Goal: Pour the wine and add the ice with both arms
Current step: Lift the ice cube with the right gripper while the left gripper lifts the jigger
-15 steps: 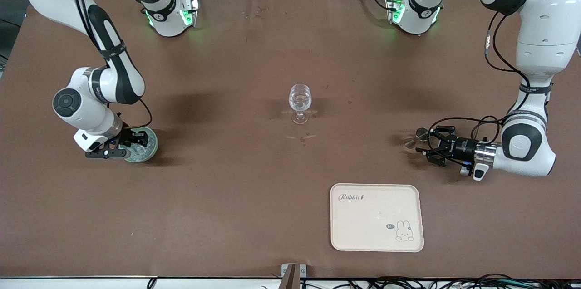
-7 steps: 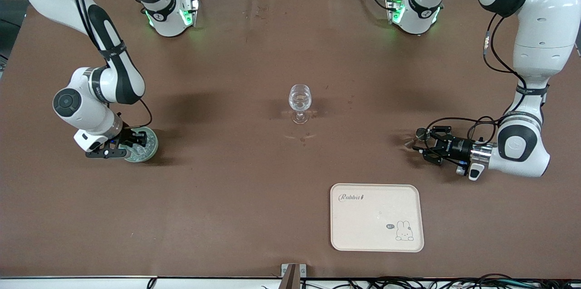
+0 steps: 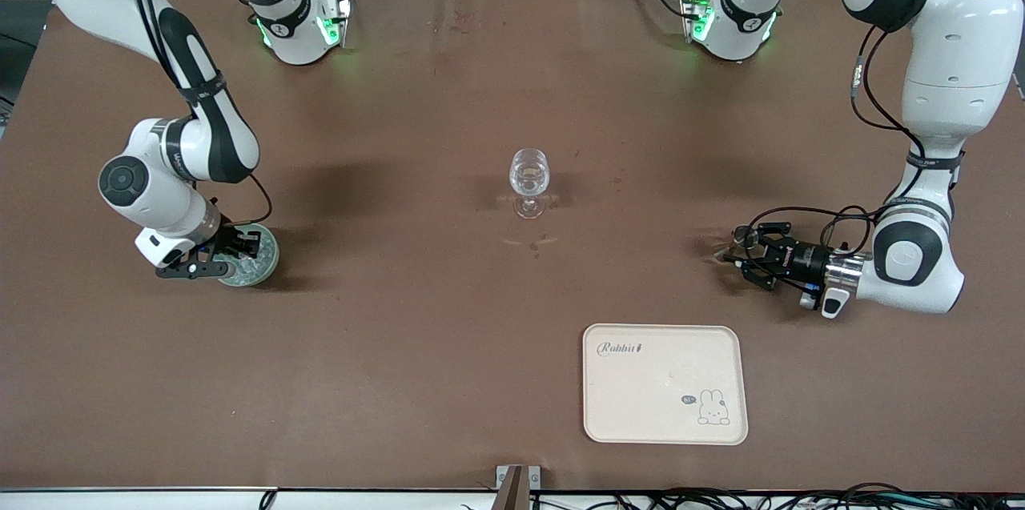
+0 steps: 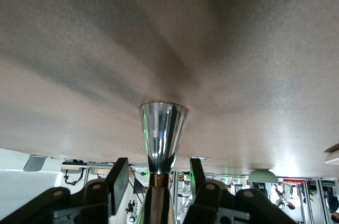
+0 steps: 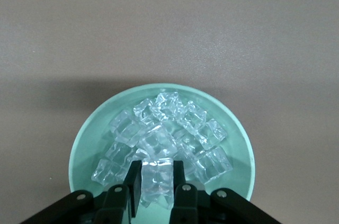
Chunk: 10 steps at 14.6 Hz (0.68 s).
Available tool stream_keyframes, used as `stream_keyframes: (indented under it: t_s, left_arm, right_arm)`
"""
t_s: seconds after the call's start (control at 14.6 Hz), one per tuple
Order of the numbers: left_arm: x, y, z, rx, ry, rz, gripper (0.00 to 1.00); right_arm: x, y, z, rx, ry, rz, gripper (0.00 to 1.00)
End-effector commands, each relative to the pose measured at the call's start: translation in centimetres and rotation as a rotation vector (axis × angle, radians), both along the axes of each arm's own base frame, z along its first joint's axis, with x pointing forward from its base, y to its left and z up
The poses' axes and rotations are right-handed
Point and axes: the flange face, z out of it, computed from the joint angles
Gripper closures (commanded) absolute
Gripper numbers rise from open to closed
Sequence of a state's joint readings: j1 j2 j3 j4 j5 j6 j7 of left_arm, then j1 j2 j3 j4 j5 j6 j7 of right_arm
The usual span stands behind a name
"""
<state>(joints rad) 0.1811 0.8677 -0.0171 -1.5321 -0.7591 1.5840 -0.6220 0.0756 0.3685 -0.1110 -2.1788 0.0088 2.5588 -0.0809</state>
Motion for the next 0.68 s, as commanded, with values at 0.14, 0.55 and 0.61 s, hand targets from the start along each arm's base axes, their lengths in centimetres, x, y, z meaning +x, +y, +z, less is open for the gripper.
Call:
stream_keyframes:
  t_s: [0.14, 0.55, 0.61]
  left_arm:
    - [0.0, -0.4, 0.2, -0.029, 0.001, -0.007, 0.55]
    - [0.1, -0.6, 0.5, -0.030, 0.001, -0.008, 0.84]
    - [0.2, -0.8, 0.6, -0.029, 0.003, -0.009, 0.90]
  right_arm:
    - [-0.1, 0.2, 0.9, 0.006, 0.025, -0.005, 0.99]
    - [3.3, 0.0, 8.5, 0.025, 0.087, -0.024, 1.00]
    - [4.0, -0.2, 10.7, 0.044, 0.095, -0.051, 1.00]
